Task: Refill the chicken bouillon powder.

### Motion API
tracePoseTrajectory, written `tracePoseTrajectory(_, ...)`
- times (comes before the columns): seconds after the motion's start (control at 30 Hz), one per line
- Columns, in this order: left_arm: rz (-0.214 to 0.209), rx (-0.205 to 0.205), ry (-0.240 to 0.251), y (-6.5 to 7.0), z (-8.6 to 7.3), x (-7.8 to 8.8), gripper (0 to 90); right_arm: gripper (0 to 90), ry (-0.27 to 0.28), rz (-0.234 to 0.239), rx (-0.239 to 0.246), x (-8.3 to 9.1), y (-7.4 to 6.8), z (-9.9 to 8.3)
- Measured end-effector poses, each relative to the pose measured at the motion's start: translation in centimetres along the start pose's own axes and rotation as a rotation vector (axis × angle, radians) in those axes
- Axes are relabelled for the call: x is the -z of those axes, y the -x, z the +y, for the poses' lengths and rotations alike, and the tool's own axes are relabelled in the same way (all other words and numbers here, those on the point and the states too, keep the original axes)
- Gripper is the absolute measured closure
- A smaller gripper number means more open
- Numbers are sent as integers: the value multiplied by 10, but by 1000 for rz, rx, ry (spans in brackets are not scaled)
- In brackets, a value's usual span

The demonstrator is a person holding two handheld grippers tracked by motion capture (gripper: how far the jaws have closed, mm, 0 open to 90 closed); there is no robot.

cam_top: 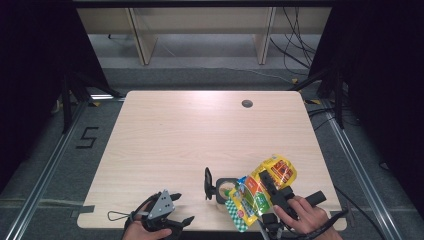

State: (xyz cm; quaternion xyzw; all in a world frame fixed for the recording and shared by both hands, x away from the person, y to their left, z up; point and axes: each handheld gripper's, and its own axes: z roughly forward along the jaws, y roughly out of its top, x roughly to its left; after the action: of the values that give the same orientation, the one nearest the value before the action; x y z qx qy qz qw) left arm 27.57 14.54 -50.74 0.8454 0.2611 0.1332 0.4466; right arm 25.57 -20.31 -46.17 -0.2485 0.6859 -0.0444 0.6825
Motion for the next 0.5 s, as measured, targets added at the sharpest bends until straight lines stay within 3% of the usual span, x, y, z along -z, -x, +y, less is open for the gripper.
tracePoseTrajectory(0.23, -2, -20, 0, -1, 0, 0, 182, 402, 10, 0, 4, 1, 1, 2)
tracePoseTrajectory(0.33, 1, -1, 2, 1, -1, 0, 181, 405, 14, 2, 0, 2, 2, 3)
tracePoseTrajectory(0.37, -4, -21, -2, -1, 0, 0, 182, 405, 15, 0, 3, 2, 2, 4)
tracePoseTrajectory(0.5, -7, -11, -9, 0, -1, 0, 182, 406, 17, 3, 3, 1, 2, 5)
